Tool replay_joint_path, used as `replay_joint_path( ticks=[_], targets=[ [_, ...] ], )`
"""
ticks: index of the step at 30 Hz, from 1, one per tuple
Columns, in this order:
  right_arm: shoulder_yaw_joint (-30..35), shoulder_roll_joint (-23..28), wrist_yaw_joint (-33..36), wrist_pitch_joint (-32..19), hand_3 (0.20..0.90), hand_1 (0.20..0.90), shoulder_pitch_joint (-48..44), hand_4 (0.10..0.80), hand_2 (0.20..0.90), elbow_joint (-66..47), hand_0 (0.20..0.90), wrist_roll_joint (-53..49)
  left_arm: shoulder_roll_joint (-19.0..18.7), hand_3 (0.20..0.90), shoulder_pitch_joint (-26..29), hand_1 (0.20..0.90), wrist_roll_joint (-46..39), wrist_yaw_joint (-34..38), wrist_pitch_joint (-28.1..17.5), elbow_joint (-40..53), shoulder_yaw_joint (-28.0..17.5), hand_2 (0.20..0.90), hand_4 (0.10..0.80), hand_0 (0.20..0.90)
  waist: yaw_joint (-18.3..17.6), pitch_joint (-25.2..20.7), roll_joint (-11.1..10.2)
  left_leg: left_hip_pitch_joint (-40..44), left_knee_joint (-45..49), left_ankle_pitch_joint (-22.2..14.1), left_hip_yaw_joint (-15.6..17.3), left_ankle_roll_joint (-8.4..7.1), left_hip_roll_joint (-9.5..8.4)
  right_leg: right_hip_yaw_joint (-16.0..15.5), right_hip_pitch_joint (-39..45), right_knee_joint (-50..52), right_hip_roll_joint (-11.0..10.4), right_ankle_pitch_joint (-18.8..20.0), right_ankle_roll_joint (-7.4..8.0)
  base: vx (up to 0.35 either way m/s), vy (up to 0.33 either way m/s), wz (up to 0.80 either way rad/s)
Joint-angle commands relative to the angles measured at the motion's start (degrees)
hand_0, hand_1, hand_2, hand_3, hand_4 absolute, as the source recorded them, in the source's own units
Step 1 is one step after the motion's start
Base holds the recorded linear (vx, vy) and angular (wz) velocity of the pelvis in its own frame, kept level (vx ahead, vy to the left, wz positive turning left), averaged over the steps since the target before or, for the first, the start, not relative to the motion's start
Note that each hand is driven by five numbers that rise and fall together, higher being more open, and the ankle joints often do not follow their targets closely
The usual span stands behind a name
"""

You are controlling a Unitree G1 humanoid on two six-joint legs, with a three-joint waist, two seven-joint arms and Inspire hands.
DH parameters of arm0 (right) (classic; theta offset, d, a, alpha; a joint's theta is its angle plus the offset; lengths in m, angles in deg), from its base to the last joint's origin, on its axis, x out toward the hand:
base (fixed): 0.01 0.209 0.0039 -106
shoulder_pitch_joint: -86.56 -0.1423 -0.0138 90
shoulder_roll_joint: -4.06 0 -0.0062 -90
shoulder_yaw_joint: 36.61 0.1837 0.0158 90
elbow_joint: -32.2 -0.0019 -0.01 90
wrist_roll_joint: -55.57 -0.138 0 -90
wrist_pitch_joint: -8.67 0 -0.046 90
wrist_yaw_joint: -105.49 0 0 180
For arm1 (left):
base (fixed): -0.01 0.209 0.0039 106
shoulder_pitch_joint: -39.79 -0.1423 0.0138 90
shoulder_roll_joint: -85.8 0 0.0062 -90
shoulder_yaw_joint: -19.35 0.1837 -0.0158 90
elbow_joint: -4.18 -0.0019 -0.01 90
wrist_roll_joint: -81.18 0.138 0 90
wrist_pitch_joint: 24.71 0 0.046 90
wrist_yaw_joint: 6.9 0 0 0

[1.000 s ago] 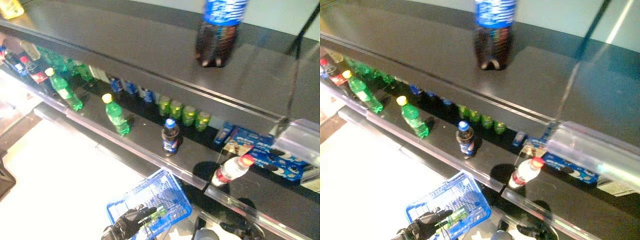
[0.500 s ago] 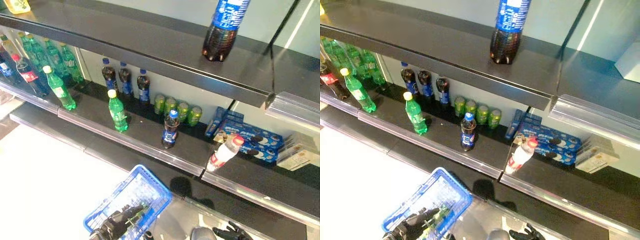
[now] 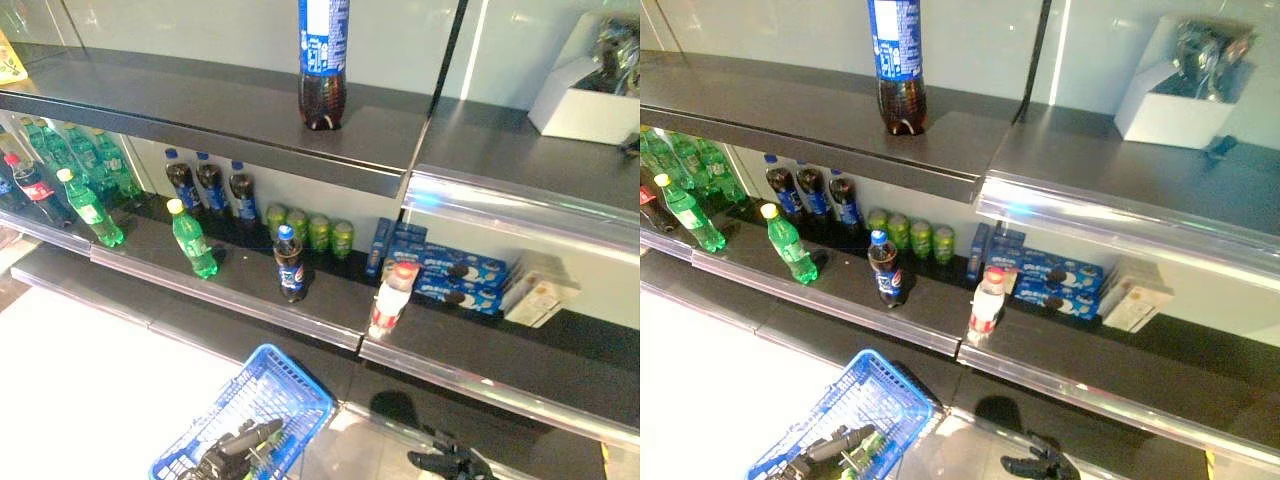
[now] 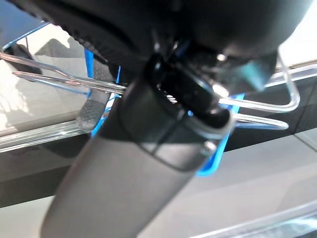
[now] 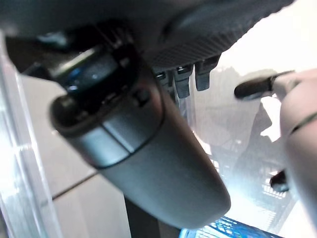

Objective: Pick up the drink and place into the basket.

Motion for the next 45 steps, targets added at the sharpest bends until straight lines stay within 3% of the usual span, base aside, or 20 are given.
replay_joint_path(
  ticks=[1, 20, 33, 40, 45],
  targets=[
    [2.1, 2.44, 0.88, -1.78, 0.9, 0.9, -3.94, 0.8, 0.9, 1.43, 0.9, 0.72, -0.45, 0.2, 5.19, 0.3, 1.58, -5.34, -1.65, 2.39, -0.42, 0.3, 0.1, 0.3, -0.04, 1.25, 2.15, 1.74, 0.32, -3.16, -3.07, -1.0, 0.34, -0.66, -0.76, 4.29, -0.07, -0.86, 1.57, 0.0, 0.0, 0.0],
    [2.49, 1.98, 0.18, -2.28, 0.9, 0.9, -2.89, 0.8, 0.9, 1.79, 0.9, 1.14, -0.07, 0.2, 3.67, 0.3, 1.56, -5.33, -2.61, 0.91, -0.12, 0.3, 0.1, 0.3, -1.24, 0.85, 2.65, 2.12, 0.32, -3.49, -3.2, -1.0, -0.51, -1.4, -1.66, 2.36, 0.66, 1.07, 1.78, 0.01, -0.005, 0.02],
    [3.01, 2.73, 0.51, -2.23, 0.9, 0.9, -1.87, 0.8, 0.9, 3.87, 0.9, 2.78, -0.02, 0.2, 2.51, 0.3, 2.29, -4.97, -2.63, -0.91, -0.88, 0.3, 0.1, 0.3, -1.13, 1.21, 2.55, 0.36, 0.32, -2.23, -2.36, -2.23, 0.01, -2.73, -2.91, -0.03, 0.54, 3.39, 2.37, 0.013, 0.003, 0.0],
    [1.97, 3.51, 1.31, -1.34, 0.9, 0.9, -2.77, 0.8, 0.9, 3.22, 0.9, 2.47, -0.49, 0.2, 4.18, 0.3, 0.52, -4.26, -3.92, -0.18, -0.1, 0.3, 0.1, 0.3, -0.96, 3.73, 3.14, -3.66, 0.32, -0.38, -2.21, -2.87, 0.7, -3.78, -6.91, 0.12, -0.71, 5.02, 2.97, -0.061, 0.001, -0.03],
    [0.11, 4.84, 2.37, -2.19, 0.9, 0.9, -9.37, 0.8, 0.9, 1.65, 0.9, -1.93, -0.4, 0.2, 11.31, 0.3, -4.64, -2.27, -5.15, 3.5, 3.4, 0.3, 0.1, 0.3, -1.32, 10.81, 4.26, -10.59, 0.32, 1.51, -3.26, -2.5, 0.16, -1.97, -15.63, 2.44, -0.77, 6.31, 2.48, -0.327, 0.012, 0.02]
  ],
)
